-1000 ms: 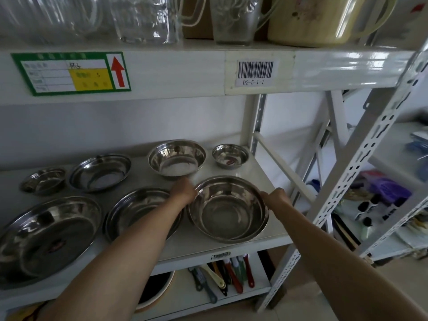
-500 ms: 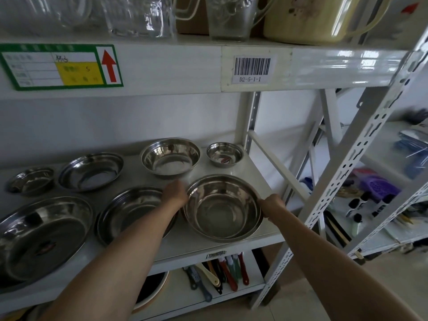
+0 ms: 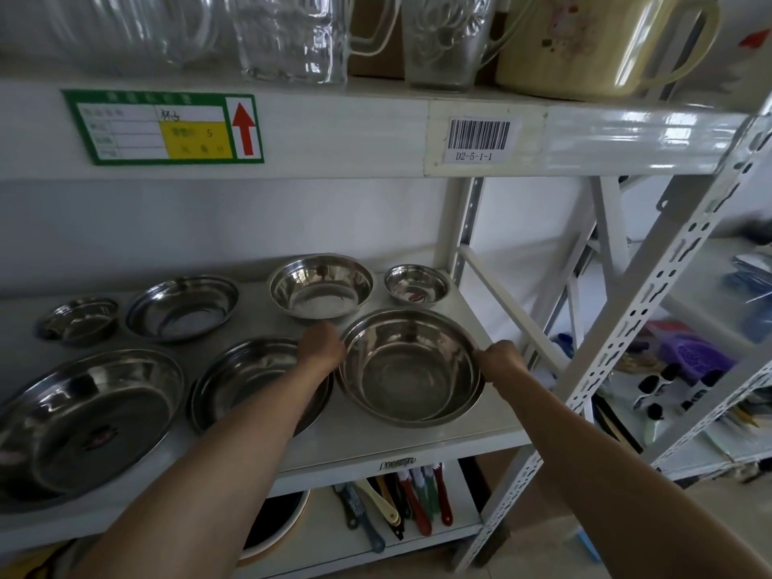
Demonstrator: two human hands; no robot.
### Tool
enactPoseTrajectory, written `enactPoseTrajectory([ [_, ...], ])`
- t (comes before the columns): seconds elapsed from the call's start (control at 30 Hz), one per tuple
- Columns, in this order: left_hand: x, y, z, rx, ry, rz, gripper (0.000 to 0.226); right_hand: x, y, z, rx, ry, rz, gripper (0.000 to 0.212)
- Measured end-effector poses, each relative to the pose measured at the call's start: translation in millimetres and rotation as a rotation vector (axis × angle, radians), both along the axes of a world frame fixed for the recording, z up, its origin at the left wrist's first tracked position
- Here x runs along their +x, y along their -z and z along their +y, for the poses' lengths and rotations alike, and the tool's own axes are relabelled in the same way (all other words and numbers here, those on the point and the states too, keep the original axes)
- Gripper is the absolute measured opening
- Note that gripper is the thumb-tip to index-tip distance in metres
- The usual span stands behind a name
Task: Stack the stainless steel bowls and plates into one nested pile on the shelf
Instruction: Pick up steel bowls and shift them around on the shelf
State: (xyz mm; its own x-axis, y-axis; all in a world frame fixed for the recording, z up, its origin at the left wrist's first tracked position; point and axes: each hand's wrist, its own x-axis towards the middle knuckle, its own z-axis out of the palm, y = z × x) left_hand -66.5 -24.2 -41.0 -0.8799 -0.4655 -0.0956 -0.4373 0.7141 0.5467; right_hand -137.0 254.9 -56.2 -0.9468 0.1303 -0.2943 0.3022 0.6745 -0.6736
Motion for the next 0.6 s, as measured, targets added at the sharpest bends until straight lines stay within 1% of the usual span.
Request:
enactPoseTrajectory([
  [0.13, 2, -8, -8, 0.061, -0.016, 0.048, 0.019, 1, -15, -8, -0.002, 0.004, 0.045, 0.025],
  [0.27, 10, -18, -17, 0.095, -0.04, 0.11, 0.025, 6, -32, -19, -0.011, -0.013, 0.077, 0.022],
  [0.4, 22, -28, -25, 0.067, -0.07, 0.189, 0.027, 9, -46, -33, -0.055, -0.029, 0.111, 0.025],
  [0.5, 34, -35, -33, 0.049, -0.097, 0.233, 0.029, 13, -55, -47, -0.075, -0.059, 0.134, 0.022],
  [0.6, 48, -40, -47, 0.053, -0.145, 0.255, 0.029, 20, -64, -67, -0.102, -0.088, 0.206, 0.02],
])
